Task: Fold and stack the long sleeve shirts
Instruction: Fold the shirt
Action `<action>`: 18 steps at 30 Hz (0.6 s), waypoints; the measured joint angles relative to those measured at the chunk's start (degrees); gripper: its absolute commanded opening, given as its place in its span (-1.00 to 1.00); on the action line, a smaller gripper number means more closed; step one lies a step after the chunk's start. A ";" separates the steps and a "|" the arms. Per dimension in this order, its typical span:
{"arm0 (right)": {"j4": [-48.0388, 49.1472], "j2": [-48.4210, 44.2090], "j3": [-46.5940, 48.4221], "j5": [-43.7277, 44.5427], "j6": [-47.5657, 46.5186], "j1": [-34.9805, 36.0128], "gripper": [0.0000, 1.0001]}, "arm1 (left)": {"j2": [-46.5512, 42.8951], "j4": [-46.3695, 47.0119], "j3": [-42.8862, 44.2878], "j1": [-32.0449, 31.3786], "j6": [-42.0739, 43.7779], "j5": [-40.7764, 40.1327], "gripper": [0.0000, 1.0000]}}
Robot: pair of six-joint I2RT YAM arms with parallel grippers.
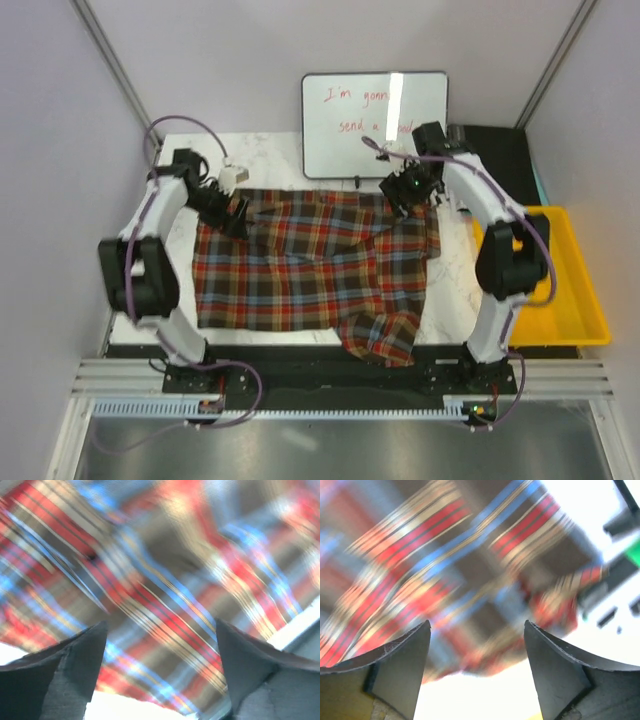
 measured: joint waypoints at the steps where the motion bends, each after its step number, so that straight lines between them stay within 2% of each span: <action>1: -1.51 -5.66 -3.13 -1.73 -1.20 -0.13 0.71 | -5.22 -1.88 -2.36 0.46 2.60 1.70 0.99; 6: -6.38 -32.98 -19.06 -8.37 -10.69 -0.11 0.75 | -25.83 -10.91 -9.77 6.16 15.56 9.73 0.99; 10: -12.98 -49.03 -35.23 -9.22 -22.32 0.44 0.75 | -33.29 -15.41 -19.08 9.94 23.47 11.65 0.99; 14: -21.64 -51.71 -42.27 -7.74 -30.93 4.83 0.65 | -36.63 -17.55 -27.47 9.92 27.23 11.67 0.98; 18: -23.30 -51.23 -42.40 -8.50 -31.74 13.92 0.59 | -40.94 -16.94 -31.30 9.94 27.89 11.39 0.90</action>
